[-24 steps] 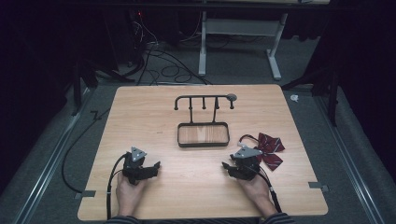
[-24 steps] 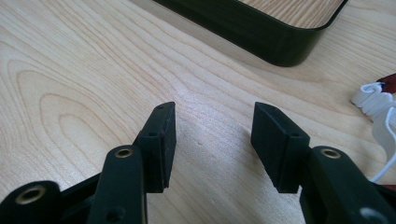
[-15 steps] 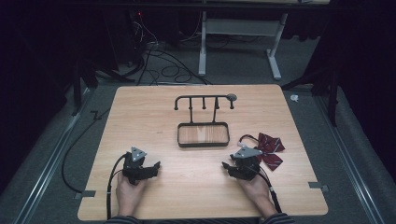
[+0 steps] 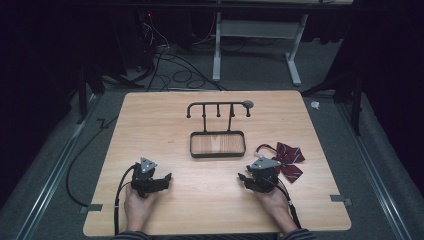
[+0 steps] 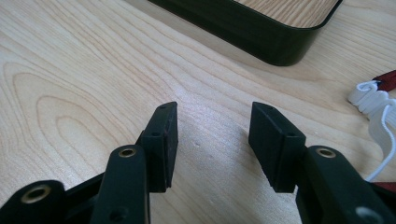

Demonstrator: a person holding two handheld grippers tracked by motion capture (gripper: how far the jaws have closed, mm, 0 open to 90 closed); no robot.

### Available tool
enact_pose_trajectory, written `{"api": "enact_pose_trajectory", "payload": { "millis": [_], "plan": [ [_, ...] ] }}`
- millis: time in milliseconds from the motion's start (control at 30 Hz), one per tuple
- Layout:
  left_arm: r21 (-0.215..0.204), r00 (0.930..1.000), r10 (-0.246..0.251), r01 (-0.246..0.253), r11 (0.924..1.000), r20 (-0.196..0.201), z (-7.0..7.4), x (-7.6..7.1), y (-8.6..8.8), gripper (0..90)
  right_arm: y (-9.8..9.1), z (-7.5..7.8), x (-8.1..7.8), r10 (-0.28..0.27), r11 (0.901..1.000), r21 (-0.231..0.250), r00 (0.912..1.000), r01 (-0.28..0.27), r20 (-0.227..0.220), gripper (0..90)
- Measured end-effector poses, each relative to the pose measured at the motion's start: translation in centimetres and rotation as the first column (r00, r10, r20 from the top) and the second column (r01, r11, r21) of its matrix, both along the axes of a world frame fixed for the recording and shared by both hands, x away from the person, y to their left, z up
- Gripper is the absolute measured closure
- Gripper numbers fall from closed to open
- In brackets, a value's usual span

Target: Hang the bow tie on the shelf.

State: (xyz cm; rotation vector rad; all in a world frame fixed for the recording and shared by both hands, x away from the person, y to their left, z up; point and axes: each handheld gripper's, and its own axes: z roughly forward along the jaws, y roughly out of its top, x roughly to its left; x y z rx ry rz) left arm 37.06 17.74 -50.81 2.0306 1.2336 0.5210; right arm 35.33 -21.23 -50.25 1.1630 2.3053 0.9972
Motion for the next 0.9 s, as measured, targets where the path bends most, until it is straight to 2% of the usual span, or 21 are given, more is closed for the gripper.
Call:
{"api": "enact_pose_trajectory", "payload": {
  "millis": [367, 500, 900],
  "plan": [
    [-0.001, 1.0, 0.0, 0.0, 1.0, 0.0, 0.0, 0.0, 0.0, 20.0, 0.2, 0.1, 0.0, 0.003, 1.0, -0.002, 1.0, -0.003, -0.004, 51.7],
    [-0.001, 1.0, 0.0, 0.0, 1.0, 0.0, 0.0, 0.0, 0.0, 20.0, 0.2, 0.4, -0.2, 0.006, 1.0, 0.007, 0.9999, -0.006, 0.013, 52.2],
    [0.0, 1.0, -0.001, 0.001, 1.0, -0.001, 0.0, 0.0, 0.0, 20.0, -0.7, 1.3, -0.6, -0.017, 0.9989, 0.044, 0.9998, 0.016, 0.01, 55.2]
  ]
}}
